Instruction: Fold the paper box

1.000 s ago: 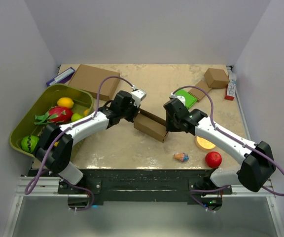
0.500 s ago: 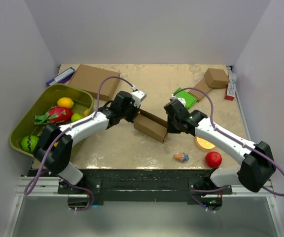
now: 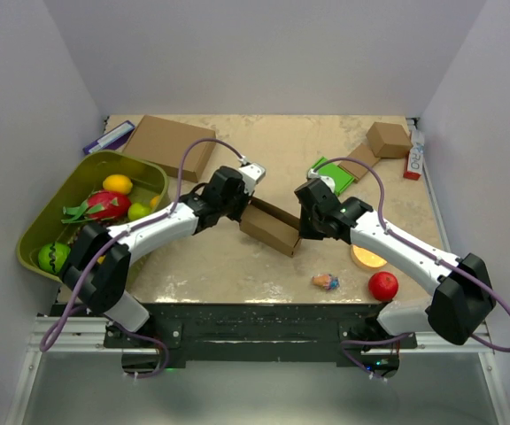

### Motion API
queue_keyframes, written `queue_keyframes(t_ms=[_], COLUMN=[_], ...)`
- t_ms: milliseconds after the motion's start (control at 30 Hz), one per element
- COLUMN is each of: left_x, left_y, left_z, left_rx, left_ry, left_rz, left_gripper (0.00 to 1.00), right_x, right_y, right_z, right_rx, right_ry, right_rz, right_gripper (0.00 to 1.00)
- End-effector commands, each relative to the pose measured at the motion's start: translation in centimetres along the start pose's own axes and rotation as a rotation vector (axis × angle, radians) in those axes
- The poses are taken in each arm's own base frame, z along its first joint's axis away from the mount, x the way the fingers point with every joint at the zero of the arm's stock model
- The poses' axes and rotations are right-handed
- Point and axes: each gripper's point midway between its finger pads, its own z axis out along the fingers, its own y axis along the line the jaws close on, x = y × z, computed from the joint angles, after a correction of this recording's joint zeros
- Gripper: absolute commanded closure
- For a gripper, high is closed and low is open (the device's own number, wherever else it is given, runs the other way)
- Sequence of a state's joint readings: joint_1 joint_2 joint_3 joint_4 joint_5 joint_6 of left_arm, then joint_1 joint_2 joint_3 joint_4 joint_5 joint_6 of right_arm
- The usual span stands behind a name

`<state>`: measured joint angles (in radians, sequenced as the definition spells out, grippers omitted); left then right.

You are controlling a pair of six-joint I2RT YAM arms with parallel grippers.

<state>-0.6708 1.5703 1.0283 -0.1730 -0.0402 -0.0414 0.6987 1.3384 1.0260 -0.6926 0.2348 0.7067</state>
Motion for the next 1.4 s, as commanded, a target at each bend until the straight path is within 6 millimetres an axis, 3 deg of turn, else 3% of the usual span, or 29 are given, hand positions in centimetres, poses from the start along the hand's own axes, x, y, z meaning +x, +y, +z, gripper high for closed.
queue_keyframes(t_ms=[0, 533, 1133, 1367], left_x=[1.6, 2.4, 3.1, 3.3], left_y=[-1.7, -1.2, -2.2, -2.4], left_z=[-0.5, -0.3, -0.5, -0.4], left_rx=[0.025, -0.057, -0.104, -0.117], left_ry=[0.058, 0.091, 0.109, 0.118], left_rz=[0.026, 0.080, 0.153, 0.171], left_gripper=[0.96, 0.96, 0.96, 0.96], right_x=[-1.2, -3.0, -2.4, -3.7], right_y=[2.7, 2.5, 3.5, 3.4], right_z=[-0.6, -2.0, -0.3, -1.6], right_rx=[-0.103, -0.104, -0.167, -0.177], right_ry=[-0.016, -0.060, -0.056, -0.100], right_rz=[0.067, 0.089, 0.171, 0.201], right_gripper=[1.00, 1.00, 1.00, 1.00])
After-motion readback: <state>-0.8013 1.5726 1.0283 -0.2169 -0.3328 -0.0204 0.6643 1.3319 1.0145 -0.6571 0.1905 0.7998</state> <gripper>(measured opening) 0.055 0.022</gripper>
